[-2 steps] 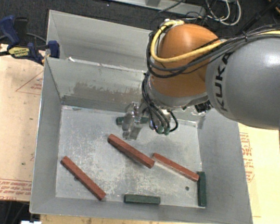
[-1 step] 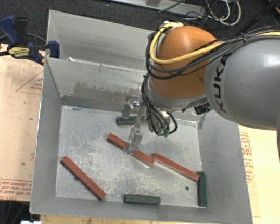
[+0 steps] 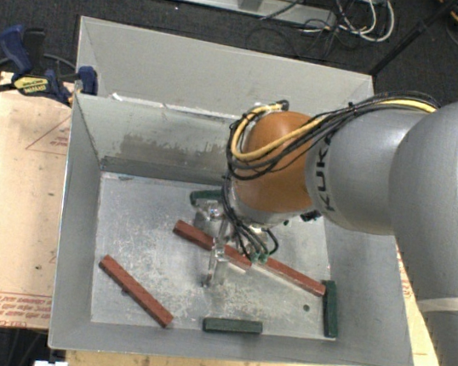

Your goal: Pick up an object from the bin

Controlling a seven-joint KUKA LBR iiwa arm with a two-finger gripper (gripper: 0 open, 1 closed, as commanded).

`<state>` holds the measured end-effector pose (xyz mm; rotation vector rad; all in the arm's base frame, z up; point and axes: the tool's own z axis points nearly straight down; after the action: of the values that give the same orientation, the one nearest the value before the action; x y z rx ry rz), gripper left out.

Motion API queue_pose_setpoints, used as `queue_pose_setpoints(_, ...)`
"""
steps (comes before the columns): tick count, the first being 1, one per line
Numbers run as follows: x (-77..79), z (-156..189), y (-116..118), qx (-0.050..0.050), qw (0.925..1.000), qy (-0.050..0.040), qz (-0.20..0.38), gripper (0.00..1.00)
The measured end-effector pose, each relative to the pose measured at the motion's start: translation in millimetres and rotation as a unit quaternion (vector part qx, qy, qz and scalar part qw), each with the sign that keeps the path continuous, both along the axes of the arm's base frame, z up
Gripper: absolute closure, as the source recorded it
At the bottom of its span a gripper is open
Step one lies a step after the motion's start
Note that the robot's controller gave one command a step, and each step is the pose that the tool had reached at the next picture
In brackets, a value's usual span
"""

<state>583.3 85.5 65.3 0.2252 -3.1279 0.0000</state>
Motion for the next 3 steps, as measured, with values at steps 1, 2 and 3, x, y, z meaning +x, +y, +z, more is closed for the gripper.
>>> queue_pose_setpoints(1, 2.7, 5.9, 1.5, 0.001, 1.0, -0.0042, 0.0, 1.0)
queue_pose_setpoints(2, 2.8, 136.1, -14.4, 0.001, 0.9951, -0.0084, 0.099, 1.0)
queue_pose_setpoints(3, 1.2, 131.9, -14.0, 0.001, 0.9951, -0.0046, 0.099, 0.0)
